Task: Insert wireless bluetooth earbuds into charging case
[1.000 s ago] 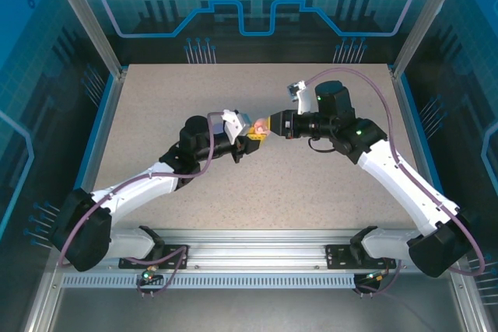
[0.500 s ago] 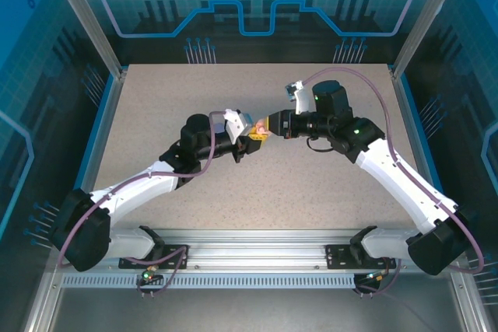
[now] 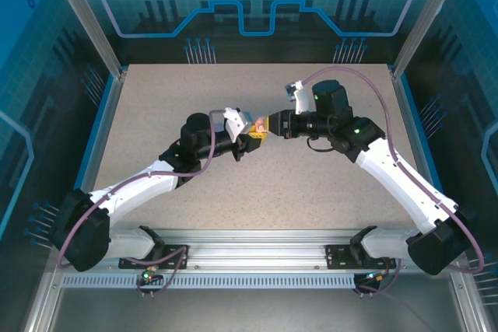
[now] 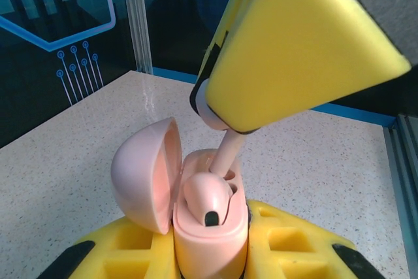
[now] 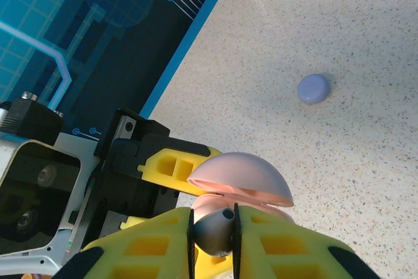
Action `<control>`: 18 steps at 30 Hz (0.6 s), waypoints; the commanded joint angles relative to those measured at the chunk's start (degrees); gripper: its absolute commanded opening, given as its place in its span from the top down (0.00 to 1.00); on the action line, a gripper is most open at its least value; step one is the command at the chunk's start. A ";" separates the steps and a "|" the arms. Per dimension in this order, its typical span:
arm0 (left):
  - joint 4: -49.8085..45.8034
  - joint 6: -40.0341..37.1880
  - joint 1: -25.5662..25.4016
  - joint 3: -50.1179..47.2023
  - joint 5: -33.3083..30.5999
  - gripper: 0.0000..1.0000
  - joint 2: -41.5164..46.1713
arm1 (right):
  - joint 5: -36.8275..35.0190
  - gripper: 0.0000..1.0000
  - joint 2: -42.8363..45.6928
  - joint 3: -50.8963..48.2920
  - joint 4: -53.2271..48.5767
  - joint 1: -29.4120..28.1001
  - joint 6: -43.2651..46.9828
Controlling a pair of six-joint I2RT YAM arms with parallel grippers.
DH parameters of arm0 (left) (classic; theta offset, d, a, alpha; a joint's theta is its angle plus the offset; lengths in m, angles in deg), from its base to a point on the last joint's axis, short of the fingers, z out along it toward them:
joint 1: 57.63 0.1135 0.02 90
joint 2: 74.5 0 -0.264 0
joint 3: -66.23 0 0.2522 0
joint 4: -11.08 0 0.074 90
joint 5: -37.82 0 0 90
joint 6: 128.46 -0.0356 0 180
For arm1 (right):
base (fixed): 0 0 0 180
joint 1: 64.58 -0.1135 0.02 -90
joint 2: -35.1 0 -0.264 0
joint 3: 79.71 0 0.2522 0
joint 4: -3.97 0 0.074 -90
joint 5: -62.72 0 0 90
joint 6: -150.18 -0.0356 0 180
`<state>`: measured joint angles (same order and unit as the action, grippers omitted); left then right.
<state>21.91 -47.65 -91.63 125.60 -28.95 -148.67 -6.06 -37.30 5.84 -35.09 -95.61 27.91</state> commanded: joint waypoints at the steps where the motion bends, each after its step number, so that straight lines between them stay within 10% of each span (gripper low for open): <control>1: 0.98 -0.92 -0.38 1.95 -0.37 0.93 1.03 | -0.67 0.78 -0.55 1.95 -1.28 -1.10 1.07; 18: 0.36 -2.20 -0.42 1.59 -0.12 0.94 2.01 | -0.08 0.78 -1.60 2.66 -3.16 -1.14 1.11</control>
<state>21.13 -47.96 -91.65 125.60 -29.04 -148.63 -6.24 -38.44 6.91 -36.38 -95.74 28.28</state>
